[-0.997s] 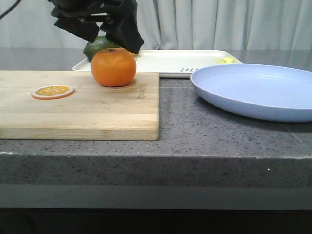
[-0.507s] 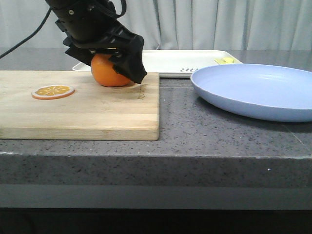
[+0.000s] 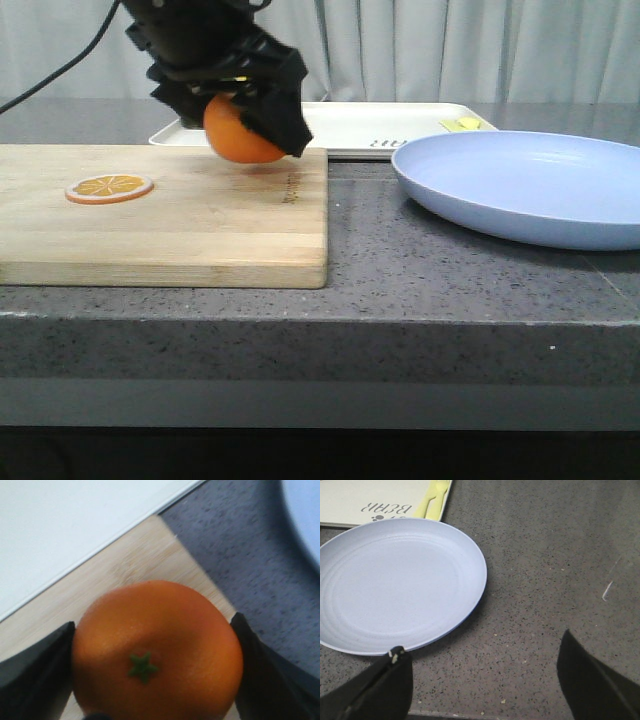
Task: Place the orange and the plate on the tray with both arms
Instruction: 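Carry the orange with the left gripper over the blue plate and lower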
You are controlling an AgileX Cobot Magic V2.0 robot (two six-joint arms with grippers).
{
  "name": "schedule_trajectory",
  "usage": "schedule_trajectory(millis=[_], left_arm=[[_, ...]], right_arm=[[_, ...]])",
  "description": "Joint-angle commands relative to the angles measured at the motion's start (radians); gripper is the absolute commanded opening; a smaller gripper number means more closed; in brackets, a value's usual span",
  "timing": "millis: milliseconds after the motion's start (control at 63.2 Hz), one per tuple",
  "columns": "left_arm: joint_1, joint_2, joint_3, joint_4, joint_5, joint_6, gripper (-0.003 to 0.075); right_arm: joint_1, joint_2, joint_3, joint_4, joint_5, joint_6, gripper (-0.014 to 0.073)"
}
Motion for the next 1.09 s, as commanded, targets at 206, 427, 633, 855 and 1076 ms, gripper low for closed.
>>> schedule_trajectory(millis=[206,427,633,855,1076], left_arm=[[-0.159,-0.004,-0.219,-0.018,-0.029,-0.003,0.0446],[-0.257,0.114,-0.374,-0.023,-0.027,-0.003,0.0446],[-0.298,0.246,-0.504,-0.031,-0.021,-0.005,0.0446],[-0.302,0.321,-0.564,-0.047,-0.011,-0.005,0.0449],[-0.303,0.327,-0.564,-0.047,-0.011,-0.005,0.0518]], right_arm=[[-0.007,0.015,-0.034,0.002,-0.063,-0.011,0.0596],[-0.007,0.015,-0.034,0.002,-0.062,-0.011,0.0596],[-0.007,0.015,-0.034,0.002,-0.062,-0.011,0.0596],[-0.007,0.015,-0.034,0.002,-0.062,-0.011,0.0596],[-0.007,0.015,-0.034,0.002,-0.062,-0.011,0.0596]])
